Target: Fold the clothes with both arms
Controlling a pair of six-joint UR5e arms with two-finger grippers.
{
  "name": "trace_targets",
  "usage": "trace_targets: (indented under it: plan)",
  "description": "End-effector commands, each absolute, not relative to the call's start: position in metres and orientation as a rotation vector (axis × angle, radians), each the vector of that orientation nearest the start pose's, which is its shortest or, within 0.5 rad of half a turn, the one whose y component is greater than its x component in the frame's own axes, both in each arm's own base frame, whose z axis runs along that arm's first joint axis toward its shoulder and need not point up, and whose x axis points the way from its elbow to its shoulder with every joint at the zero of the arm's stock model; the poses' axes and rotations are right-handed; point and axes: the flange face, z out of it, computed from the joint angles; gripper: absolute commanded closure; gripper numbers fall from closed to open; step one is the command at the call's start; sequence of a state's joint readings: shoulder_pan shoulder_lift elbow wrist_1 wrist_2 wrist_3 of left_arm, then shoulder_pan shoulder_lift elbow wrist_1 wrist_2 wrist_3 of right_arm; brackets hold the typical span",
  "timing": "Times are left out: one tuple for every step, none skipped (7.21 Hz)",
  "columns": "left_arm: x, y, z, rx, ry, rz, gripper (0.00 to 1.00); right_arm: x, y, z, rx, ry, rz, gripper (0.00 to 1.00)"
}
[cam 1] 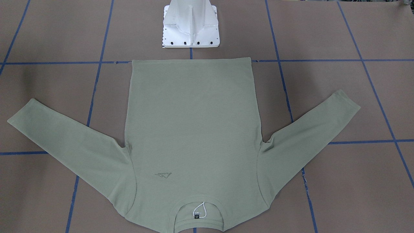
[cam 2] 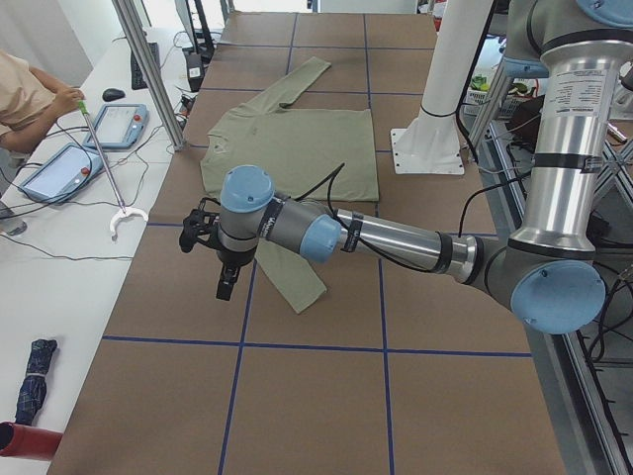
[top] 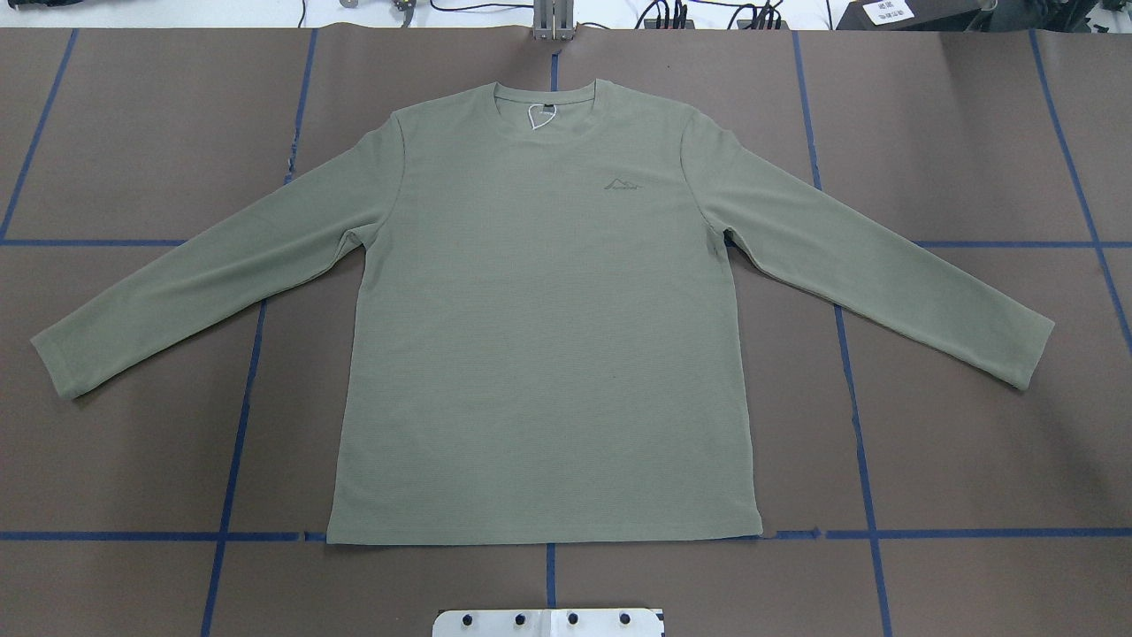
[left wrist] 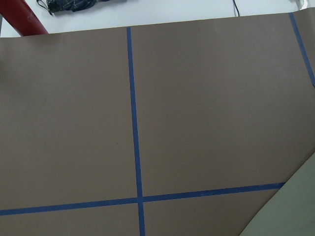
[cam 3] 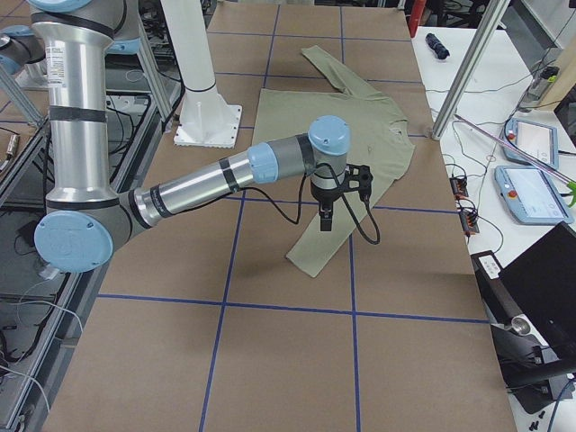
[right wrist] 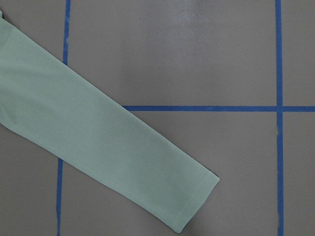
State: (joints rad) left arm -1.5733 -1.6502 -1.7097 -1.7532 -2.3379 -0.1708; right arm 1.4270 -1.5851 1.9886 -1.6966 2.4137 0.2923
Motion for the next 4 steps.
trace_targets:
  plan:
    - [-0.049,-0.548,0.523,0.245,0.770,0.092,0.00,-0.025,-0.473,0.468,0.064,-0.894,-0.017,0.00]
    - [-0.049,-0.554,0.513,0.209,0.770,0.088,0.00,-0.033,-0.476,0.469,0.090,-0.901,-0.044,0.00]
    - [-0.048,-0.553,0.512,0.215,0.773,0.090,0.00,-0.050,-0.482,0.490,0.064,-0.898,-0.065,0.00]
    - [-0.038,-0.553,0.511,0.213,0.780,0.108,0.00,-0.064,-0.488,0.507,0.057,-0.902,-0.059,0.00]
